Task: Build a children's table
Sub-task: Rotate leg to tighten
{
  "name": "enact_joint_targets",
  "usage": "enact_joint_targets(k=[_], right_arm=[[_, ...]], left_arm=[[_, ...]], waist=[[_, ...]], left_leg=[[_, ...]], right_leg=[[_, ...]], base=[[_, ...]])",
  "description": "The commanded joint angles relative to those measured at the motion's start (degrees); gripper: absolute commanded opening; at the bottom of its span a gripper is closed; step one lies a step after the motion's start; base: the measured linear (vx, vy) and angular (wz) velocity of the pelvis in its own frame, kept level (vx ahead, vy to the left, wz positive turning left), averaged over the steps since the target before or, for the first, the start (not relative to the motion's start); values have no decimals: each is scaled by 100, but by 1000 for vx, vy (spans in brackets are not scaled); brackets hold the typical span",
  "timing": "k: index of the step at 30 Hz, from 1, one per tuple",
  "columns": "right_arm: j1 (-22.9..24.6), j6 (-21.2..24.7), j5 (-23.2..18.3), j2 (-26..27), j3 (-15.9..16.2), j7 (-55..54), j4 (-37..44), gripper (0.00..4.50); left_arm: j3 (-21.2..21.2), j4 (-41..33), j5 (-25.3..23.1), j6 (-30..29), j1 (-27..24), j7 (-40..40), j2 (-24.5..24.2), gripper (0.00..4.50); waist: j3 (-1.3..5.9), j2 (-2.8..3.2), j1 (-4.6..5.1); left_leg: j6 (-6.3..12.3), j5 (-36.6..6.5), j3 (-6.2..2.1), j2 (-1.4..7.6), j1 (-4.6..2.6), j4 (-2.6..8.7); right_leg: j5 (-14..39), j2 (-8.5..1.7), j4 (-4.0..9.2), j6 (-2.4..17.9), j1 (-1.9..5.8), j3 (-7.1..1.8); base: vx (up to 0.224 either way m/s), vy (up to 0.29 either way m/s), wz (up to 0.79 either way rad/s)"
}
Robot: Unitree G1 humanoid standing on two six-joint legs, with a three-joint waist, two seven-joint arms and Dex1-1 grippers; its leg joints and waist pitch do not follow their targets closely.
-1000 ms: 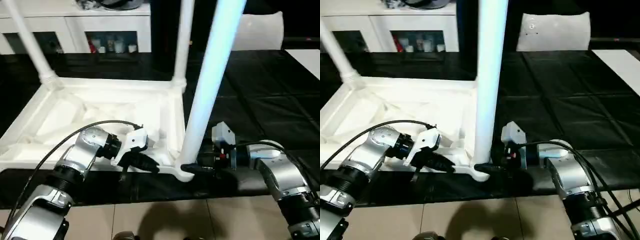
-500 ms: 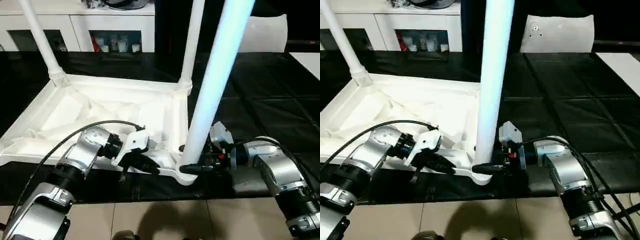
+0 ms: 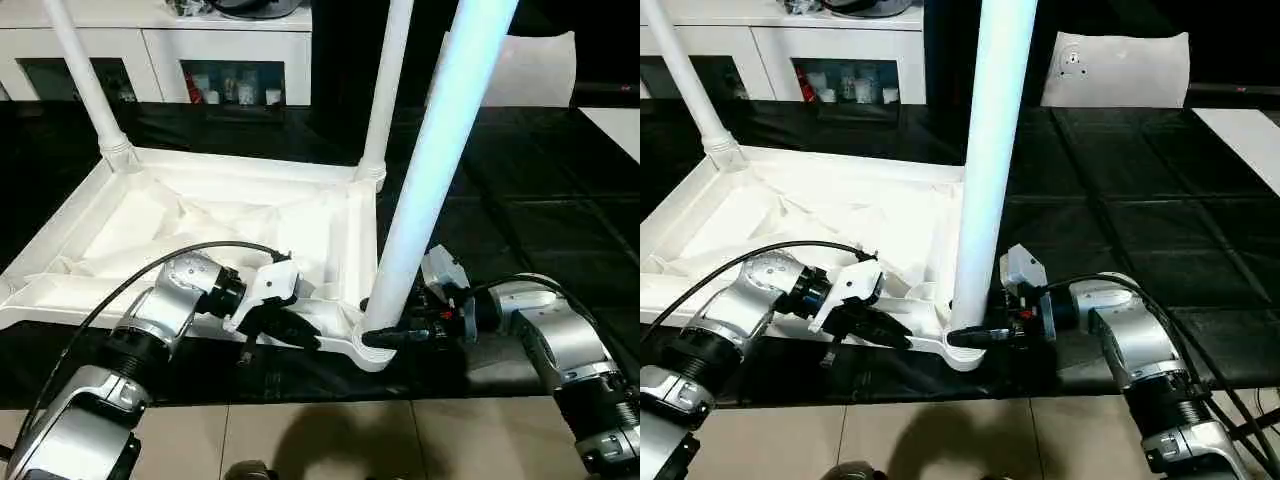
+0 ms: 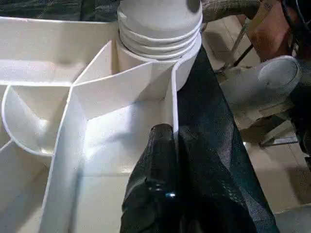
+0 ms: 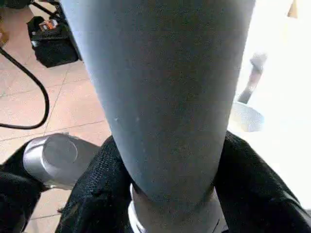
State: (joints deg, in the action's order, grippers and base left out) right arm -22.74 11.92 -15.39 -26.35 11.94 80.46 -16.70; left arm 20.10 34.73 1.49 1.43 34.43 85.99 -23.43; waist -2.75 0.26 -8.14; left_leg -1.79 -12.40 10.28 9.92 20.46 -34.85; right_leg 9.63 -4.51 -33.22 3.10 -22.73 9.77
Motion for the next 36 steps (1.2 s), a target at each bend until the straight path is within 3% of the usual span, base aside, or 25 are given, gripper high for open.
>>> enact_joint_targets(k=[1, 7, 8, 9, 11, 12, 13, 14, 15, 16, 17, 18, 19, 20, 21, 23, 24, 25, 26, 27, 28, 29, 30, 33, 36], right_arm=[[99, 225, -128, 31, 114, 76, 90, 198], [337, 887, -430, 541, -158, -858, 492, 198], [344, 885, -314, 683, -182, -1208, 504, 198], [343, 855, -158, 897, -209, -1663, 502, 198], [342, 843, -86, 1014, -224, -1893, 501, 198], [216, 1044, 136, 1495, -347, -2844, 341, 198], [168, 1115, 200, 1647, -389, -3129, 286, 198], [141, 1155, 237, 1735, -413, -3287, 258, 198], [89, 1150, 281, 1853, -419, -3454, 231, 198], [6, 1201, 242, 2043, -489, -3679, 188, 198], [-75, 1265, 194, 2223, -576, -3917, 142, 198], [-201, 1392, 210, 2481, -700, -4372, 61, 198], [-265, 1438, 267, 2608, -712, -4608, 14, 198], [-317, 1452, 348, 2707, -688, -4796, -43, 198], [-338, 1456, 383, 2746, -678, -4874, -69, 198], [-409, 1536, 483, 2928, -696, -5149, -165, 198], [-394, 1511, 508, 2965, -681, -5118, -151, 198], [-355, 1471, 519, 2978, -653, -5061, -114, 233], [-355, 1471, 519, 2978, -653, -5061, -114, 233], [-202, 1284, 556, 2914, -624, -4956, 3, 271], [-160, 1250, 575, 2907, -629, -4958, 35, 271], [-160, 1250, 575, 2907, -629, -4958, 35, 274], [-39, 1025, 672, 2767, -625, -4980, 103, 283], [138, 917, 610, 2597, -747, -4871, 263, 321], [457, 762, 403, 2182, -781, -4275, 764, 346]], left_arm=[[45, -23, 47, 16, 71, 85, 48, 0], [8, -217, -79, -582, 39, -498, 183, 0], [-44, -223, -94, -766, 60, -732, 275, 0], [-138, -245, -89, -1013, 97, -1095, 445, 0], [-188, -257, -89, -1142, 119, -1297, 542, 0], [-384, -279, -104, -1540, 224, -2119, 954, 0], [-456, -271, -111, -1650, 264, -2407, 1094, 0], [-500, -263, -116, -1712, 289, -2579, 1175, 0], [-574, -224, -106, -1807, 345, -2824, 1303, 0], [-657, -176, -98, -1896, 412, -3103, 1447, 0], [-733, -133, -94, -1969, 472, -3357, 1572, 0], [-790, -106, -117, -2045, 537, -3647, 1718, 0], [-834, -112, -137, -2107, 563, -3822, 1806, 0], [-873, -124, -158, -2161, 585, -3971, 1878, 0], [-887, -128, -168, -2180, 595, -4028, 1905, 0], [-958, -181, -204, -2244, 634, -4218, 2000, 0], [-964, -212, -243, -2230, 644, -4250, 2009, 0], [-942, -262, -279, -2260, 639, -4250, 1991, 0], [-942, -262, -279, -2260, 639, -4250, 1991, 0], [-814, -384, -350, -2198, 562, -4072, 1845, 0], [-779, -434, -357, -2200, 528, -4020, 1798, 0], [-779, -434, -357, -2200, 528, -4020, 1798, 0], [-636, -579, -420, -2175, 412, -3817, 1608, 0], [-669, -776, -342, -2310, 266, -3647, 1447, 0], [-616, -907, -271, -1997, 67, -3136, 1130, 0]], waist=[[422, -67, 42], [370, -54, 55], [341, -69, 99], [307, -42, 129], [267, -54, 196], [263, 2, 288], [251, -4, 398], [264, 4, 444], [266, 51, 499], [302, 86, 632], [305, 90, 684], [292, 91, 752], [292, 59, 767], [298, 30, 800], [312, 26, 778], [340, -6, 758], [384, 24, 744], [388, 22, 742], [412, 31, 715], [424, 48, 686], [442, 21, 677], [442, 21, 677], [416, 30, 638], [381, 20, 603], [364, 36, 559]], left_leg=[[427, -275, -153, 485, -45, 378], [305, -498, -164, 498, -76, 418], [194, -752, -153, 449, -111, 426], [62, -933, -149, 410, -151, 420], [-15, -1162, -159, 361, -203, 409], [-102, -1351, -184, 362, -223, 403], [-189, -1661, -232, 399, -261, 398], [-201, -1819, -251, 401, -301, 380], [-185, -1960, -276, 430, -307, 394], [-136, -2128, -352, 563, -190, 495], [-136, -2184, -365, 586, -186, 516], [-166, -2207, -366, 562, -155, 531], [-175, -2164, -337, 501, -189, 501], [-126, -1867, -286, 380, -177, 432], [-16, -1456, -250, 341, -132, 411], [88, -1113, -241, 361, -99, 422], [208, -670, -261, 426, -51, 428], [260, -604, -253, 431, -47, 423], [337, -347, -252, 450, -16, 405], [431, -106, -248, 466, -10, 395], [532, 106, -239, 445, 19, 361], [532, 106, -239, 445, 19, 361], [664, 122, -224, 449, 31, 356], [563, -194, -182, 398, 35, 358], [485, -379, -201, 435, 9, 385]], right_leg=[[1417, -635, 354, 489, 366, -506], [1813, -648, 436, 412, 345, -500], [2327, -649, 529, 269, 344, -465], [2868, -659, 638, 112, 329, -436], [3350, -639, 734, -75, 318, -363], [3574, -614, 799, -257, 325, -302], [3618, -595, 860, -296, 319, -182], [3651, -598, 895, -345, 334, -129], [3565, -607, 891, -341, 365, -107], [3005, -632, 783, -261, 485, -167], [2808, -650, 747, -179, 489, -179], [2610, -661, 719, -38, 468, -227], [2677, -673, 752, -2, 428, -234], [2805, -716, 784, 78, 431, -235], [2767, -714, 782, 105, 449, -249], [2500, -683, 729, 142, 455, -283], [1842, -665, 592, 336, 452, -318], [1716, -654, 577, 373, 438, -321], [1312, -681, 497, 491, 468, -344], [873, -679, 425, 622, 459, -366], [456, -678, 335, 729, 462, -391], [456, -678, 335, 729, 462, -391], [322, -692, 312, 836, 439, -393], [970, -675, 404, 653, 448, -387], [1358, -650, 452, 422, 447, -376]], base=[[0, 0, 0], [0, 0, 0], [0, 0, 0], [0, 0, 0], [0, 0, 0], [0, 0, 0], [0, 0, 0], [0, 0, 0], [0, 0, 0], [0, 0, 0], [3, 50, -5], [0, 0, 0], [0, 0, 0], [0, 0, 0], [0, 0, 0], [0, 0, 0], [0, 0, 0], [0, 0, 0], [0, 0, 0], [69, -19, 0], [69, -19, 0], [0, 0, 0], [0, 0, 0], [0, 0, 0], [0, 0, 0]])
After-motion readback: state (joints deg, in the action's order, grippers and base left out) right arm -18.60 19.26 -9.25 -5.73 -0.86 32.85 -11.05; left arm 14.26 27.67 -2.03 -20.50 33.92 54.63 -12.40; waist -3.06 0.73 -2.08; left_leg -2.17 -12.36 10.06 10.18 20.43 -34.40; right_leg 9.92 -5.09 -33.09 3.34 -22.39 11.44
